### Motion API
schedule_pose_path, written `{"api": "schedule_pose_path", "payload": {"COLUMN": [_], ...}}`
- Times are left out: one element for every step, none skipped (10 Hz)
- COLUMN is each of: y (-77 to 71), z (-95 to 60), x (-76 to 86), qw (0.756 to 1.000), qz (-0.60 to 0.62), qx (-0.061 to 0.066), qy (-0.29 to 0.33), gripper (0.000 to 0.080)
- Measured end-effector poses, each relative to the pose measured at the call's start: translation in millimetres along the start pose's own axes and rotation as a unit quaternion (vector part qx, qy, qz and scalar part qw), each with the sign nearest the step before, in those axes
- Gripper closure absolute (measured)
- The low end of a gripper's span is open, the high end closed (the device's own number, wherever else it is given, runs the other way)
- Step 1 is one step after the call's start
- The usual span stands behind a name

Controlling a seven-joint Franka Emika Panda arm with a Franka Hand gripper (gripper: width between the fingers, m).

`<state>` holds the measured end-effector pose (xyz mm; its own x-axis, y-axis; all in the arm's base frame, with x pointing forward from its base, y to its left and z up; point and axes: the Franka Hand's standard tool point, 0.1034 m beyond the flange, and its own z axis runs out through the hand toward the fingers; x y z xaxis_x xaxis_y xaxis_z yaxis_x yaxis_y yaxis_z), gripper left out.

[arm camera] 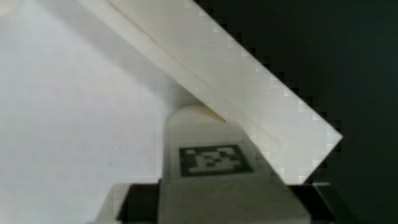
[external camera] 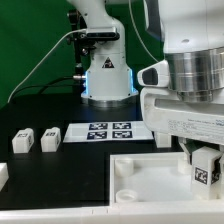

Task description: Assemble one leg

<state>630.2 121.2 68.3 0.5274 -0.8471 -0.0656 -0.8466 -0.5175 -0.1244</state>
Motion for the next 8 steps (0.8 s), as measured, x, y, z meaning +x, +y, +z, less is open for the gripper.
{"api": "schedule_pose_path", "payload": {"y": [-0.1, 0.0, -0.4, -1.3, -1.0, -0.9, -1.1, -0.9], "z": [0.2, 1.1, 1.6, 2.5, 2.9, 2.7, 2.0, 1.8], "x": [0.9, 0.6, -0.3, -1.5, -1.1, -0.6, 1.4, 1.6], "qw": [0.996, 0.987, 0.973, 0.948, 0.922, 0.905, 0.889, 0.887], "qz": [0.093, 0.163, 0.228, 0.319, 0.385, 0.424, 0.457, 0.462], "qx": [0.004, 0.006, 0.007, 0.009, 0.008, 0.007, 0.009, 0.011], "qy": [-0.005, -0.01, -0.015, -0.02, -0.021, -0.022, -0.019, -0.015], "gripper": [0.0501, 0.0501, 0.0501, 0.0503, 0.0503, 0.0503, 0.0502, 0.0502]}}
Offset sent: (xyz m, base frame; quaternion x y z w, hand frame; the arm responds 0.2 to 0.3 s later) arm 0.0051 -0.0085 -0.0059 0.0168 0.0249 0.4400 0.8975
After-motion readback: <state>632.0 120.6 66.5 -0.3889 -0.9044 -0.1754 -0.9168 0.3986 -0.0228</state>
